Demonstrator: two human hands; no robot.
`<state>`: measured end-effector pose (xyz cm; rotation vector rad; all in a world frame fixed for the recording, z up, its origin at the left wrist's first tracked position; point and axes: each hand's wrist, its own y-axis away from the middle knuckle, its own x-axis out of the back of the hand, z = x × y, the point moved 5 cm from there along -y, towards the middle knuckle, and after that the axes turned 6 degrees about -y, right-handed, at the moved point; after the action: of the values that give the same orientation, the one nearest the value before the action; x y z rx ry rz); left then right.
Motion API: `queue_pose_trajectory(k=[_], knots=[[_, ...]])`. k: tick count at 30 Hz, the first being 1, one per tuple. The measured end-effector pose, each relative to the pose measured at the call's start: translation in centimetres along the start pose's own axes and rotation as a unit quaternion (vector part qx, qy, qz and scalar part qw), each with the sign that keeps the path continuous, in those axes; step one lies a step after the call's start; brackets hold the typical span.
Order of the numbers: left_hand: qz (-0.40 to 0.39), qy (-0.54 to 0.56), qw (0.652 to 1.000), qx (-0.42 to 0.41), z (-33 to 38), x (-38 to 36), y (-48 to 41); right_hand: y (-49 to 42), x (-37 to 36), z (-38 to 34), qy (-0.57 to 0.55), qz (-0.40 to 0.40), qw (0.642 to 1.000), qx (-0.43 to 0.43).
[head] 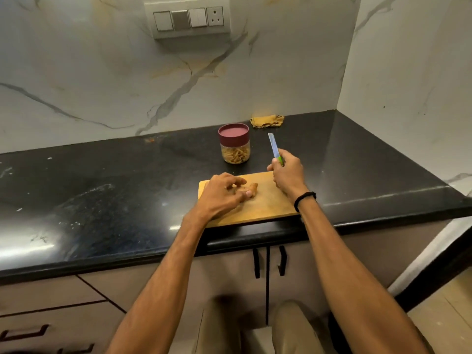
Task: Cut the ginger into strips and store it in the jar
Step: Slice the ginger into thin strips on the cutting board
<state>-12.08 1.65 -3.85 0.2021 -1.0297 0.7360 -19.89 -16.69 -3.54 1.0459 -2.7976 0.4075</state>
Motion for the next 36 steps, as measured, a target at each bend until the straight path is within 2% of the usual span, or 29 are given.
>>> queue_pose_trajectory(k=[4, 11, 16, 24, 31, 36], knots=[[0.048, -0.026, 0.998, -0.004, 0.2, 0.9, -0.6, 2.1, -0.5, -0.2, 0.101, -0.044, 0.994, 0.022], [0.020, -0.092, 0.996, -0.004, -0.2, -0.6, -1.1, 5.5, 0.0, -1.6, 0.215, -0.056, 0.973, 0.055], [0.029, -0.079, 0.996, -0.008, -0.1, -1.1, -1.1, 7.4, 0.3, -2.3, 0.262, -0.078, 0.959, 0.068], [0.060, -0.027, 0.998, 0.003, -0.1, -1.4, -1.0, 8.8, 0.5, -1.9, 0.296, -0.093, 0.948, 0.075], [0.083, 0.005, 0.996, 0.008, -0.4, -1.1, -0.7, 9.5, -0.4, -1.9, 0.284, -0.102, 0.948, 0.098], [0.092, 0.006, 0.996, 0.011, -0.4, -1.1, -0.7, 9.8, -0.6, -2.0, 0.282, -0.102, 0.950, 0.085]])
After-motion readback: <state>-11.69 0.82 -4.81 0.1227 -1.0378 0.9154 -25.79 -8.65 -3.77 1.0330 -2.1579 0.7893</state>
